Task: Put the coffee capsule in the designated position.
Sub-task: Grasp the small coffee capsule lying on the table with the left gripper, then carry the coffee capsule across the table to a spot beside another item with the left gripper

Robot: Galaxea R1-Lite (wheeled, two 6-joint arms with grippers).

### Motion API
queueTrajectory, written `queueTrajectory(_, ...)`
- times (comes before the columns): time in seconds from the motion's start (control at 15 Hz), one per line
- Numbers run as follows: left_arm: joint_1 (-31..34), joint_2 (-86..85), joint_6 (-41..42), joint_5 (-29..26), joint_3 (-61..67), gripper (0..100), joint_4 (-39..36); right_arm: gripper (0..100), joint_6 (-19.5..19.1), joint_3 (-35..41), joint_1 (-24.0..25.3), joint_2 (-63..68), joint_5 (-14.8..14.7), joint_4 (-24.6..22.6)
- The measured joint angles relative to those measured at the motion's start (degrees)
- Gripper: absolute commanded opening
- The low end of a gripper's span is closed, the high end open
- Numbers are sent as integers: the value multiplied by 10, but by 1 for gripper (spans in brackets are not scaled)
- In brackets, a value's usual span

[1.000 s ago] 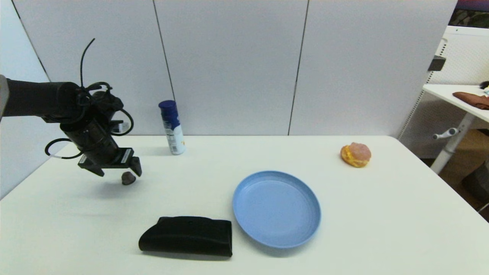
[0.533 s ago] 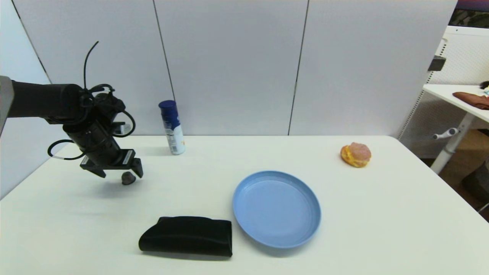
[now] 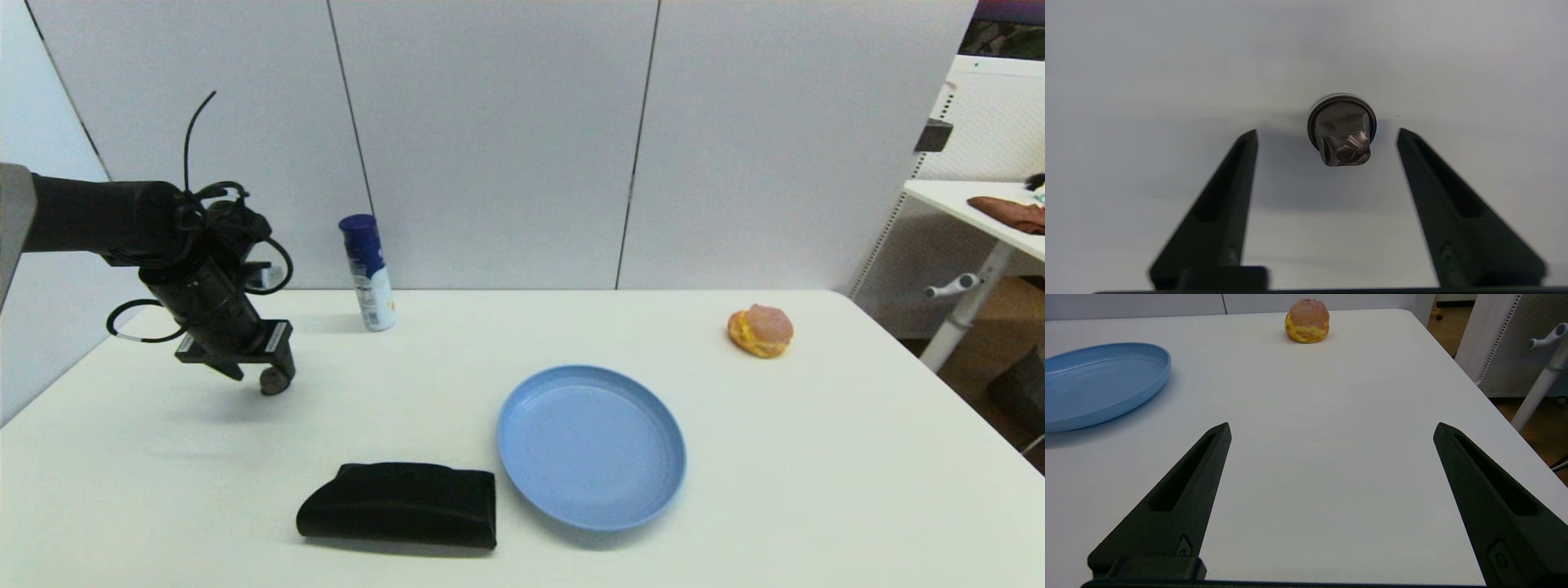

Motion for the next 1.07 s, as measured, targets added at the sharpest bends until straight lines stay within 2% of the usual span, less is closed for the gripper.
queueTrajectory(0.8, -3, -8, 0, -23, -6, 0, 1, 100, 0, 0, 0, 0, 0, 0)
queueTrajectory(1.07, -43, -15, -5, -51, -98, 0, -2, 100, 0, 0, 0, 0, 0, 0)
